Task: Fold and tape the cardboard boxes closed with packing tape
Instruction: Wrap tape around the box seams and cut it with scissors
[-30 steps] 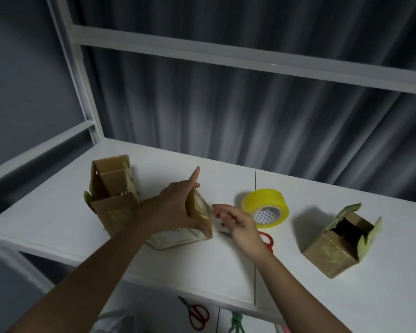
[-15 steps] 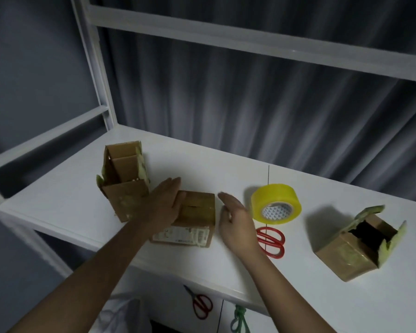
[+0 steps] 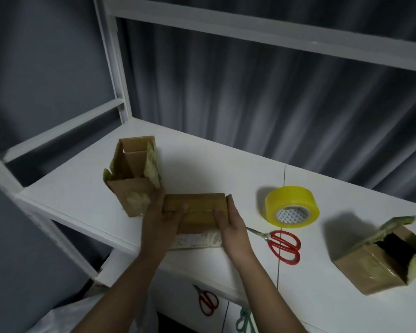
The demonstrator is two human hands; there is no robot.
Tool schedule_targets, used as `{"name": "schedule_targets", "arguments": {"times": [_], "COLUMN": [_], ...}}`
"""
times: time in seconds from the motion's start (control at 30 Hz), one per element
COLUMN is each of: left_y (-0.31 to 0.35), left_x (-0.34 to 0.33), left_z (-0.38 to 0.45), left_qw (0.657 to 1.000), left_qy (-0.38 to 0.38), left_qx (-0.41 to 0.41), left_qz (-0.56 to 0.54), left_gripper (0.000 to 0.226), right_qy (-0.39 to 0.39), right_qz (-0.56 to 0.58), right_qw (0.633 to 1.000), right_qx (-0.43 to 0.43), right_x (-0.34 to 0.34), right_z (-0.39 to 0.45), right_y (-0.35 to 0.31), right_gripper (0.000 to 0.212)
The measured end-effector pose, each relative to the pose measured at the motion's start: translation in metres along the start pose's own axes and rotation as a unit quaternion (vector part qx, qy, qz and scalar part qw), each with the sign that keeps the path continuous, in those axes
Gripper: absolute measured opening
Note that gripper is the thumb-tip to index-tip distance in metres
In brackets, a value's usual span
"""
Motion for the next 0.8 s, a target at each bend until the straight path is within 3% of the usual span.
{"name": "schedule_targets", "arguments": {"times": [0.17, 0.3, 0.43, 0.53, 0.63, 0.73, 0.8], "left_y": [-0.017, -0.036, -0.047, -0.041, -0.041, -0.043, -0.045], "left_x": [-0.008, -0.012, -0.019, -0.020, -0.020, -0.019, -0.022], "left_z": [-0.014, -0.010, -0.019, -0.021, -0.020, -0.022, -0.024], "left_qw": [0.964, 0.944, 0.895, 0.887, 0.873, 0.883, 0.907], "left_qy": [-0.034, -0.070, -0.100, -0.126, -0.134, -0.151, -0.163], "left_qx": [0.118, 0.187, 0.271, 0.282, 0.299, 0.303, 0.292], "left_qz": [-0.234, -0.262, -0.339, -0.344, -0.362, -0.325, -0.257], "left_gripper": [0.052, 0.056, 0.057, 0.040, 0.024, 0.040, 0.055], "right_qy": [-0.040, -0.082, -0.131, -0.148, -0.141, -0.115, -0.028], "right_qz": [0.144, 0.156, 0.144, 0.130, 0.073, -0.041, -0.136], "right_qw": [0.988, 0.982, 0.977, 0.975, 0.981, 0.987, 0.989], "right_qx": [-0.038, -0.065, -0.087, -0.097, -0.109, -0.106, -0.059], "right_x": [-0.007, -0.017, -0.025, -0.026, -0.020, -0.010, 0.008], "right_z": [0.010, 0.015, 0.011, 0.010, 0.008, -0.001, -0.004], "right_y": [0.022, 0.035, 0.035, 0.032, 0.028, 0.017, 0.004], "right_gripper": [0.064, 0.071, 0.069, 0.070, 0.066, 0.053, 0.046]}}
Point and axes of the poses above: each hand's wrist, its own z-axis towards the middle knuckle, its own x-axis out of the back of the hand, y = z × x, the point moved 8 cm from there along z, towards the middle knuckle, and after that the axes turned 8 degrees about -z, right-handed, at the moved point
